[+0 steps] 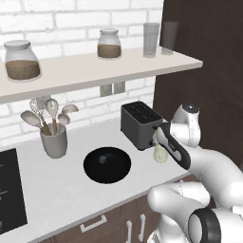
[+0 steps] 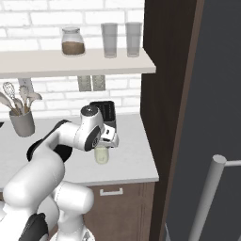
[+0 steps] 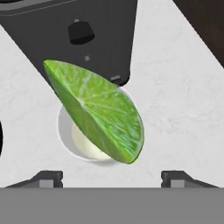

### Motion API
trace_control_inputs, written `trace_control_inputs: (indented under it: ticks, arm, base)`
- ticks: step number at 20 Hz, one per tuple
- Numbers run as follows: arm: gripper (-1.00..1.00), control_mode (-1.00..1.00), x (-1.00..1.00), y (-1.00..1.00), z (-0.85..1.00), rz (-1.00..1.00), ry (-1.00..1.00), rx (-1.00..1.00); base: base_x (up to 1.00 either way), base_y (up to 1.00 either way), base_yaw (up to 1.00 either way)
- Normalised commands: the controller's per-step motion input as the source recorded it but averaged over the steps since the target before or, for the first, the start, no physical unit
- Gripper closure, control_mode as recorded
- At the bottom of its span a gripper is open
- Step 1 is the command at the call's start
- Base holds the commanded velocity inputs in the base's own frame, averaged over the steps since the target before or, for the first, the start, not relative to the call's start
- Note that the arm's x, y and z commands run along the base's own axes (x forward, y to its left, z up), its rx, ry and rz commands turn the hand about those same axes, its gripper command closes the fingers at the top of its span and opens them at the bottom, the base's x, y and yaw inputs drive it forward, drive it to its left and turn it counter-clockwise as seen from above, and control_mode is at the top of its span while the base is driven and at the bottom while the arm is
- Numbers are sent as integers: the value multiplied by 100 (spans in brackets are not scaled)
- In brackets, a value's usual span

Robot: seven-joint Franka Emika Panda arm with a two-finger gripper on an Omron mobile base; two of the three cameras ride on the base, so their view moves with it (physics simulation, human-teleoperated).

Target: Grab a lemon wedge from the fridge and one ice cube from the ice bowl, and put them in the glass of lemonade.

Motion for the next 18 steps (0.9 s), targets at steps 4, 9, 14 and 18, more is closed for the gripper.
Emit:
trace_control_inputs:
  ticks: [4,9,14,18]
  arm:
    - [-100,-100,-22,0,1,0,-3,0]
    - [-100,-100,-21,0,21,1,-13,4]
    - [-100,-100,-19,0,39,1,-21,11]
    - [-100,-100,-9,0,35,1,-17,11]
  base:
    - [0,0,0]
    - [0,0,0]
    - [0,0,0]
    - [0,0,0]
